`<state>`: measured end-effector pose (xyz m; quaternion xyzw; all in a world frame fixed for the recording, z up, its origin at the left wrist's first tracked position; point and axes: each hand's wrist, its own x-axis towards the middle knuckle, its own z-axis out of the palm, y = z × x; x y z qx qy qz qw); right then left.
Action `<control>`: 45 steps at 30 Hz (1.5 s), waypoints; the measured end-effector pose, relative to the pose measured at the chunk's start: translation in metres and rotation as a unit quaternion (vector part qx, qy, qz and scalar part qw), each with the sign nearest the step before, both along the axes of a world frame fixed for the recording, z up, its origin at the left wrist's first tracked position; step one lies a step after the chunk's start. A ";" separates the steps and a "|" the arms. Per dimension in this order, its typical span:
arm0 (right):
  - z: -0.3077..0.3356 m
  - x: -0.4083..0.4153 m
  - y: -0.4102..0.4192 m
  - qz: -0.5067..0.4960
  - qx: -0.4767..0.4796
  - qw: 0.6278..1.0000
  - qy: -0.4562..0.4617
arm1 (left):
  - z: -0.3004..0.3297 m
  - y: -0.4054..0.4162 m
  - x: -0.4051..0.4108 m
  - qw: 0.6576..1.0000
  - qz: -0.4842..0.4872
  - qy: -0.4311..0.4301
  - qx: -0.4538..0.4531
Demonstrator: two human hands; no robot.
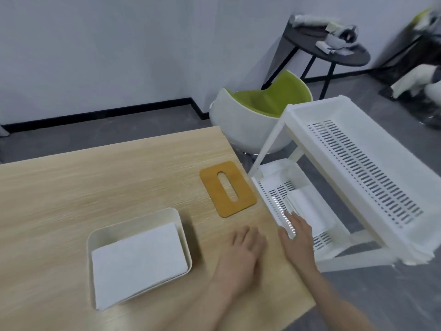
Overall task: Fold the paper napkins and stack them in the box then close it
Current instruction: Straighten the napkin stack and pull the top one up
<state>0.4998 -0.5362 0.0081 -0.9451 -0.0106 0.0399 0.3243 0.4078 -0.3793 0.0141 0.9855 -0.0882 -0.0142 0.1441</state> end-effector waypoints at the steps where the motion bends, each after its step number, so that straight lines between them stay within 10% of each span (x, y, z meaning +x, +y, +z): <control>1: -0.007 0.009 -0.005 -0.019 -0.009 1.000 0.018 | -0.013 0.001 0.008 1.000 -0.005 0.001 0.011; 21: -0.074 0.136 -0.043 -0.145 -0.220 0.962 0.077 | -0.069 0.018 0.023 0.996 -0.034 -0.065 -0.043; 45: -0.061 0.130 -0.045 -0.220 -0.164 0.961 0.026 | -0.075 0.017 0.024 0.992 -0.037 -0.109 -0.043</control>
